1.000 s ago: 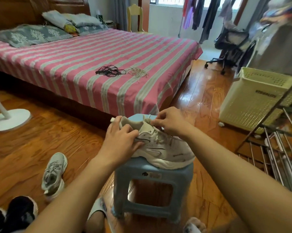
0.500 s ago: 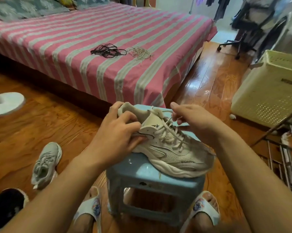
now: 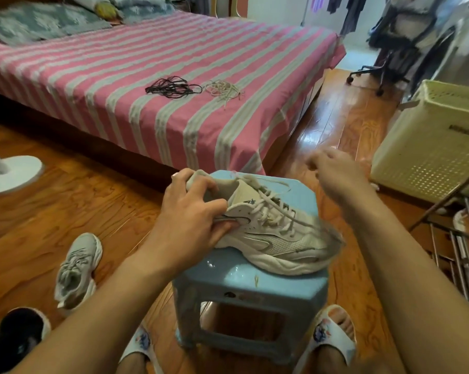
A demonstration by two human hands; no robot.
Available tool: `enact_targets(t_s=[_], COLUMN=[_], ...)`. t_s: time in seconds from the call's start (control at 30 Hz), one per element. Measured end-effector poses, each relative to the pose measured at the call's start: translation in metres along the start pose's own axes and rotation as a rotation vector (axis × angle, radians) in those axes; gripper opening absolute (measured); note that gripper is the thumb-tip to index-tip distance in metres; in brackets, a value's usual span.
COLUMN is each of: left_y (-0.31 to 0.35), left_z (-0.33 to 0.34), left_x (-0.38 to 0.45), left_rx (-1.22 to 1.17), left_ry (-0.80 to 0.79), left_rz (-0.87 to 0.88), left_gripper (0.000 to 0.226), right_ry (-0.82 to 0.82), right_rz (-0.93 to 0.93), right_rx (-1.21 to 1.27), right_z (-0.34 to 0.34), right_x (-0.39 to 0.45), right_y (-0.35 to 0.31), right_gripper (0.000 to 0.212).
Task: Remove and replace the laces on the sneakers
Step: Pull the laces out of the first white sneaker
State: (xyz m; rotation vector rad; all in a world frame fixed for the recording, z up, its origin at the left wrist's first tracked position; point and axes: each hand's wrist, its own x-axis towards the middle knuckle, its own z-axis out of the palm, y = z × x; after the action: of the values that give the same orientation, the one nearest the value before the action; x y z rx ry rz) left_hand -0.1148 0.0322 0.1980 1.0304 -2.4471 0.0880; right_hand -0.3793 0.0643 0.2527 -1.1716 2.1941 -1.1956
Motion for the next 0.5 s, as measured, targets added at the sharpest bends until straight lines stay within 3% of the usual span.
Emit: enact_targets(t_s=[0.07, 0.13, 0.23, 0.37, 0.43, 0.5], left_y=[0.000, -0.001, -0.002, 0.000, 0.001, 0.000], left_z=[0.002, 0.002, -0.001, -0.002, 0.000, 0.002], left_x=[-0.001, -0.003, -0.004, -0.005, -0.007, -0.007], left_rx=[-0.012, -0.018, -0.008, 0.001, -0.007, -0.022], left_ry=[-0.008, -0.025, -0.058, -0.021, -0.002, -0.004], left_rz=[-0.006, -0.011, -0.012, -0.024, -0.034, -0.022], left_gripper=[0.041, 0.042, 0.037, 0.035, 0.038, 0.040], right_ry=[-0.346, -0.535, -0.396, 0.096, 0.027, -0.174], right_rz=[-0.094, -0.225, -0.255, 0.101, 0.073, -0.102], right_rx=[0.038, -0.037, -0.045, -0.048, -0.262, -0.210], right_z=[0.012, 0.026, 0.023, 0.000, 0.006, 0.018], right_x=[-0.017, -0.028, -0.013, 0.016, 0.011, 0.002], right_y=[-0.020, -0.028, -0.017, 0.017, 0.022, 0.009], right_gripper=[0.029, 0.023, 0.020, 0.025, 0.024, 0.022])
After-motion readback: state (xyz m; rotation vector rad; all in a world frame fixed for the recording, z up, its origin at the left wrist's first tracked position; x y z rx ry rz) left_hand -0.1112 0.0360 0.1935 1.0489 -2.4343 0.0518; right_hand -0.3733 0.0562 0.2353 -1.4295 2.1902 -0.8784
